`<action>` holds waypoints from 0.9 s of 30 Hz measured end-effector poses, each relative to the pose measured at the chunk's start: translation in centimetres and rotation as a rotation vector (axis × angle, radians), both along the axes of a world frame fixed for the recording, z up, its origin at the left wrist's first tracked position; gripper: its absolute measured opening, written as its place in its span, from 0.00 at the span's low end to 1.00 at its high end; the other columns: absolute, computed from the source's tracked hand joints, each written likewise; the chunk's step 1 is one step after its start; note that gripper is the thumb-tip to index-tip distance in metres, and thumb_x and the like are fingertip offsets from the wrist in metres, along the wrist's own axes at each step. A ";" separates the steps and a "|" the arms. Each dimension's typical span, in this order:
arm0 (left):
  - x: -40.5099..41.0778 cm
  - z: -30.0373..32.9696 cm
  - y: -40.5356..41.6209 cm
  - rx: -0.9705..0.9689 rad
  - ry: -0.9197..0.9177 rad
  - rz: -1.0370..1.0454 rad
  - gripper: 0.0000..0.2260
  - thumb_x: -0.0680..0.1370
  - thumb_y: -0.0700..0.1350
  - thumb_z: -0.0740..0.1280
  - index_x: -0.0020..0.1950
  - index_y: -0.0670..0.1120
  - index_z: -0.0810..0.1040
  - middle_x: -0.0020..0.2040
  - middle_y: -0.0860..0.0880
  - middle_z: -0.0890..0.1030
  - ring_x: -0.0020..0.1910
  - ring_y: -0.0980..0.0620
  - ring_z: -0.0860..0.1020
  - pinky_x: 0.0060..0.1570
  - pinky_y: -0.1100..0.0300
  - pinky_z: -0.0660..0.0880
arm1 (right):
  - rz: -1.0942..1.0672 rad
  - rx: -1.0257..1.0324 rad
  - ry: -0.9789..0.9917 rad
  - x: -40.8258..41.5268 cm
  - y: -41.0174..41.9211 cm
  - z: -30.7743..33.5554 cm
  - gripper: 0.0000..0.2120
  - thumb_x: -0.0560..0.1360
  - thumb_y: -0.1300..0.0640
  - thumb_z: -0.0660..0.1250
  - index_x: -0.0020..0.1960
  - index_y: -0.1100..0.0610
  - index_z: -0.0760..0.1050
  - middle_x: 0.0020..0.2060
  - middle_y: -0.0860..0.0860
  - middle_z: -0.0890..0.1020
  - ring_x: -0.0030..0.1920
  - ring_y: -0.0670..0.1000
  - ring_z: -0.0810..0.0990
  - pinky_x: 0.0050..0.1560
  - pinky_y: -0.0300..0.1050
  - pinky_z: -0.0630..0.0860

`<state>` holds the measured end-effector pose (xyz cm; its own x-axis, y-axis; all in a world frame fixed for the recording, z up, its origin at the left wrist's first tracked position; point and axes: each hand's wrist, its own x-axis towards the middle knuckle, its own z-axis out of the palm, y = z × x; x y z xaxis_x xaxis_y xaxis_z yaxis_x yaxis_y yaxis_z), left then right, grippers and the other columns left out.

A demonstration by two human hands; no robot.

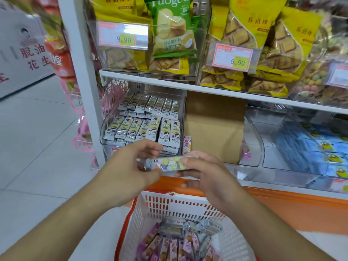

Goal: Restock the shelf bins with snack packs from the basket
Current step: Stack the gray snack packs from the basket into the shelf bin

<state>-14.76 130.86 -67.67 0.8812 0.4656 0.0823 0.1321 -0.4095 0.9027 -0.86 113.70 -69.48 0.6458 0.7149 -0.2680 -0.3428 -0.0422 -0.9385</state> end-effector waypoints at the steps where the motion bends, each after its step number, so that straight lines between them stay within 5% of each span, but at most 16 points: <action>1: 0.0 0.1 0.4 -0.002 -0.007 0.036 0.18 0.74 0.42 0.78 0.58 0.60 0.80 0.53 0.59 0.82 0.50 0.59 0.81 0.46 0.66 0.79 | 0.040 -0.012 -0.003 0.0 -0.1 0.1 0.08 0.73 0.59 0.77 0.49 0.60 0.81 0.45 0.56 0.85 0.46 0.59 0.85 0.41 0.52 0.79; 8: 0.1 -0.8 0.4 0.184 -0.005 0.242 0.17 0.75 0.58 0.75 0.62 0.64 0.75 0.61 0.60 0.76 0.50 0.62 0.81 0.50 0.57 0.79 | 0.018 0.013 0.089 -1.6 0.3 -0.4 0.09 0.75 0.68 0.73 0.51 0.62 0.74 0.50 0.66 0.85 0.48 0.64 0.86 0.42 0.50 0.81; 11: 0.1 -0.8 -0.6 0.140 0.005 0.144 0.24 0.73 0.58 0.77 0.66 0.66 0.74 0.61 0.64 0.77 0.51 0.65 0.81 0.50 0.59 0.80 | -0.036 0.017 0.071 -2.4 0.6 -0.8 0.06 0.78 0.69 0.70 0.49 0.62 0.74 0.51 0.70 0.83 0.48 0.63 0.86 0.47 0.52 0.82; 14: 0.1 -1.1 -1.2 0.098 0.017 0.027 0.38 0.68 0.56 0.82 0.74 0.65 0.68 0.67 0.66 0.69 0.58 0.72 0.75 0.57 0.62 0.79 | -0.044 0.003 0.020 -2.8 0.8 -0.8 0.06 0.78 0.64 0.73 0.45 0.59 0.76 0.43 0.61 0.81 0.43 0.56 0.82 0.46 0.50 0.81; 19: 0.1 -1.4 -0.9 0.013 0.018 0.003 0.44 0.66 0.49 0.85 0.75 0.62 0.65 0.69 0.64 0.64 0.57 0.71 0.75 0.50 0.75 0.76 | -0.074 -0.011 -0.032 -3.5 1.2 -0.5 0.08 0.77 0.59 0.77 0.45 0.58 0.78 0.40 0.55 0.83 0.42 0.53 0.84 0.48 0.48 0.82; 27: 0.3 -1.8 0.4 0.003 0.101 -0.003 0.45 0.68 0.46 0.83 0.72 0.75 0.62 0.58 0.55 0.81 0.53 0.54 0.84 0.59 0.51 0.81 | -0.050 -0.010 -0.022 -3.8 1.6 -0.3 0.05 0.80 0.57 0.74 0.47 0.59 0.82 0.47 0.54 0.85 0.49 0.56 0.86 0.52 0.55 0.85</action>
<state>-14.47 131.31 -69.49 0.8862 0.4632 -0.0060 0.2217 -0.4126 0.8835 -4.62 115.34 -69.75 0.6863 0.6791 -0.2604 -0.3237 -0.0354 -0.9455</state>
